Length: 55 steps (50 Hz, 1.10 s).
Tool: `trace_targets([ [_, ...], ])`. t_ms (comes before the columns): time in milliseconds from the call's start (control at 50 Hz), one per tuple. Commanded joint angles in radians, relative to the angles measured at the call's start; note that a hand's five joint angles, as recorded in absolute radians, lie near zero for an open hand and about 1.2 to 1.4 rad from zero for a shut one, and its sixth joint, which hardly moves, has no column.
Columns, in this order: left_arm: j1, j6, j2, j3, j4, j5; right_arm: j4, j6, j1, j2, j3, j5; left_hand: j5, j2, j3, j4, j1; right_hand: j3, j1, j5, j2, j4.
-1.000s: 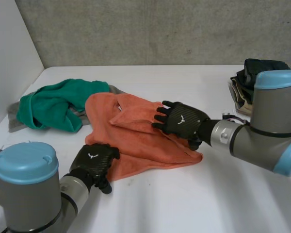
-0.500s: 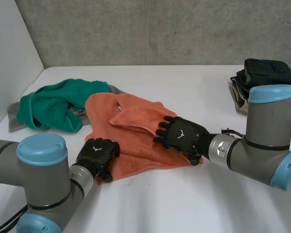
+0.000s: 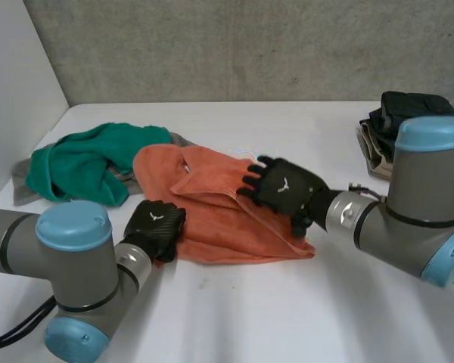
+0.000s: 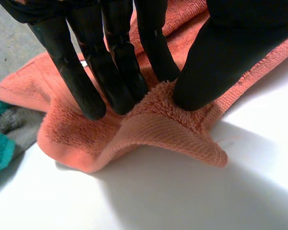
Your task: Fold the laundry.
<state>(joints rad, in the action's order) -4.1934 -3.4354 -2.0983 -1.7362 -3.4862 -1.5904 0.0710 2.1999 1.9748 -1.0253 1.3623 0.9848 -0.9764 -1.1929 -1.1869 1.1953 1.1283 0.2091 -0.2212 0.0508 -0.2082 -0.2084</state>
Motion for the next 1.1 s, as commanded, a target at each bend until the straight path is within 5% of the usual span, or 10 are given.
trace_targets([
  [20, -0.004, -0.007, 0.124, -0.031, 0.03, -0.007, 0.007, 0.006, -0.007, -0.012, -0.113, -0.026, -0.245, -0.203, -0.209, 0.201, 0.268, 0.029, -0.016, 0.012, -0.029, -0.029],
  [240, 0.001, -0.007, 0.297, -0.149, 0.067, -0.005, 0.088, -0.058, 0.036, 0.238, -0.435, -0.233, -0.245, -0.203, -0.209, 0.201, 0.268, 0.049, -0.037, 0.033, -0.05, -0.05],
  [420, -0.007, -0.005, 0.313, -0.141, 0.067, -0.01, 0.105, -0.233, 0.059, 0.395, -0.515, -0.233, -0.245, -0.203, -0.209, 0.201, 0.268, 0.137, -0.125, 0.121, -0.138, -0.138],
  [580, -0.02, -0.005, 0.359, -0.12, 0.062, -0.011, 0.105, -0.299, 0.059, 0.421, -0.52, -0.15, -0.245, -0.203, -0.209, 0.201, 0.268, 0.976, -0.963, 0.959, -0.977, -0.976],
  [600, -0.025, -0.007, 0.374, -0.114, 0.064, -0.013, 0.099, -0.301, 0.059, 0.412, -0.514, -0.134, -0.245, -0.203, -0.209, 0.201, 0.268, 1.185, -1.173, 1.169, -1.186, -1.186],
  [820, -0.106, -0.004, 0.491, -0.033, 0.068, -0.01, 0.093, -0.096, -0.025, 0.159, -0.431, -0.066, -0.245, -0.203, -0.209, 0.201, 0.268, 1.187, -1.175, 1.171, -1.188, -1.188],
  [920, -0.125, 0.001, 0.553, 0.012, 0.067, -0.007, 0.092, 0.113, -0.109, -0.064, -0.298, 0.067, -0.245, -0.203, -0.209, 0.201, 0.268, 1.187, -1.175, 1.171, -1.188, -1.188],
  [1100, -0.126, 0.004, 0.566, 0.021, 0.072, 0.0, 0.243, 0.192, -0.215, -0.355, -0.054, 0.227, -0.245, -0.203, -0.209, 0.201, 0.268, 1.187, -1.175, 1.171, -1.188, -1.188],
])
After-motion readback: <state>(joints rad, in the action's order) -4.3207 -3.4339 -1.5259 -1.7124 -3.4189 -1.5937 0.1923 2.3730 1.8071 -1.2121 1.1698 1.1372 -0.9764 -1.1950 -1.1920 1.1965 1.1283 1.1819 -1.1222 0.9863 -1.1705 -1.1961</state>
